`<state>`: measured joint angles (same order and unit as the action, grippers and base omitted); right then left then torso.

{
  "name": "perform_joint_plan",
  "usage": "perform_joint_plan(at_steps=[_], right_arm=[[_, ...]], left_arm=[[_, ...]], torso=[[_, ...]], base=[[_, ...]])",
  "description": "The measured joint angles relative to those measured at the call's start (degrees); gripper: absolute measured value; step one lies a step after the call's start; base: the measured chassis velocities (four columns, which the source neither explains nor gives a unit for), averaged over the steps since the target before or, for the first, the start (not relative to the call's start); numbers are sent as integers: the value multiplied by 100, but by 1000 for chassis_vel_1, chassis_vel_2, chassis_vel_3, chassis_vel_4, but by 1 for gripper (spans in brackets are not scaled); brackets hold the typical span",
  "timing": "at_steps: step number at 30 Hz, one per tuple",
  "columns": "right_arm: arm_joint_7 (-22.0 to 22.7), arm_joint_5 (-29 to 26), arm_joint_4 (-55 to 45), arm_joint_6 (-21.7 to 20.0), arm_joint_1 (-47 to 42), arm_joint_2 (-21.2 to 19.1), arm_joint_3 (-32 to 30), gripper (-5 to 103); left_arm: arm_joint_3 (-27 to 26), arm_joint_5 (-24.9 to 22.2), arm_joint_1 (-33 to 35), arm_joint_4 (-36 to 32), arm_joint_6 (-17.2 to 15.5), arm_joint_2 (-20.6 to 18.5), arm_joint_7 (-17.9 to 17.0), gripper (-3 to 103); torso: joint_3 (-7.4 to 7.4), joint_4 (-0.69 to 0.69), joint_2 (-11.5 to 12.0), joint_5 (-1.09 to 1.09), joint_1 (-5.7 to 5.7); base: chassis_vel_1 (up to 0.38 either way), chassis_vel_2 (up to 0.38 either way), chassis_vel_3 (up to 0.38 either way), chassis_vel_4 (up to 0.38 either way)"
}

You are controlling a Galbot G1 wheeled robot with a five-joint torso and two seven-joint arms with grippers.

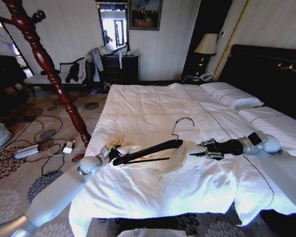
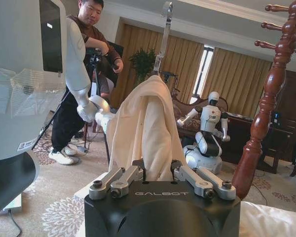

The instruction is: Pick up the clothes from the bed and hang them on the clothes hanger.

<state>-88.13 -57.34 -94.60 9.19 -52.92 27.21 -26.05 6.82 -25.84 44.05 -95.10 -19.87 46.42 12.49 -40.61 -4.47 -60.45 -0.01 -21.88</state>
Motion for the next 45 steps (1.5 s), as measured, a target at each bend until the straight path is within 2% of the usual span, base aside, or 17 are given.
perform_joint_plan(at_steps=[3, 6, 9, 10, 14, 16, 20, 25, 28, 29, 31, 33, 34, 38, 39, 42, 45], right_arm=[[0, 0, -2, 6, -3, 5, -3, 20], [9, -1, 6, 10, -3, 7, -3, 20], [19, 1, 44, 14, 1, 19, 19, 20], [19, 1, 44, 14, 1, 19, 19, 20], [28, 12, 102, 21, -3, 35, 23, 20], [36, 18, 131, 25, -6, 37, 23, 20], [127, 11, 270, 39, -10, 57, 11, 20], [700, -117, 492, 109, -110, 86, -50, 20], [1383, -158, 550, 204, -217, 130, -79, 20], [1383, -158, 550, 204, -217, 130, -79, 20], [1745, -150, 512, 236, -255, 169, -73, 20], [2167, -126, 313, 256, -363, 197, -4, 20], [2167, -126, 313, 256, -363, 197, -4, 20], [2417, -7, 93, 265, -525, 298, 132, 20], [2417, -7, 93, 265, -525, 298, 132, 20], [2355, 77, 84, 280, -543, 408, 225, 20], [2267, 102, 86, 289, -538, 449, 274, 20]], left_arm=[[-10, 49, -1, 18, 58, -4, 70, 60], [-57, 59, 23, 13, 91, -49, 112, 54], [-177, 56, 88, -61, 121, -129, 151, 39], [-177, 56, 88, -61, 121, -129, 151, 39], [-454, 12, 266, -275, 179, -246, 154, 17], [-527, -7, 313, -332, 193, -270, 146, 17], [-807, -72, 531, -634, 229, -363, 118, 3], [-1202, -144, 959, -1230, 283, -539, 91, 0], [-1372, -352, 1076, -1502, 288, -588, -48, 0], [-1372, -352, 1076, -1502, 288, -588, -48, 0], [-1457, -589, 1040, -1532, 245, -591, -193, 0], [-1581, -1079, 869, -1492, 156, -581, -353, 0], [-1581, -1079, 869, -1492, 156, -581, -353, 0], [-1855, -2098, 470, -1453, -39, -644, -563, 0], [-1855, -2098, 470, -1453, -39, -644, -563, 0], [-1961, -2636, -2, -1331, -108, -778, -620, 0], [-1961, -2814, -204, -1245, -142, -798, -650, 0]], torso=[[0, 0, 0, 1, 0], [0, 0, 0, 1, 0], [0, 0, 0, 1, 0], [0, 0, 0, 1, 0], [0, 1, 0, 0, 0], [0, 1, 0, 0, 0], [0, -1, 0, 0, 0], [0, 2, 0, 0, 1], [0, -1, 0, 2, 0], [0, -1, 0, 2, 0], [0, 0, 0, 2, 0], [0, 1, 0, -1, 0], [0, 1, 0, -1, 0], [0, -1, 0, 1, 0], [0, -1, 0, 1, 0], [0, 1, 0, 1, 0], [0, -1, 0, 1, 0]], base=[[0, 0, 0, 0], [0, 0, 0, 0], [0, 0, 0, 0], [0, 0, 0, 0], [0, 0, 0, 0], [0, 0, 0, 0], [0, 0, 0, 0], [0, 0, 0, 0], [0, 0, 0, 0], [0, 0, 0, 0], [0, 0, 0, 0], [0, 0, 0, 0], [0, 0, 0, 0], [0, 0, 0, 0], [0, 0, 0, 0], [0, 0, 0, 0], [0, 0, 0, 0]])
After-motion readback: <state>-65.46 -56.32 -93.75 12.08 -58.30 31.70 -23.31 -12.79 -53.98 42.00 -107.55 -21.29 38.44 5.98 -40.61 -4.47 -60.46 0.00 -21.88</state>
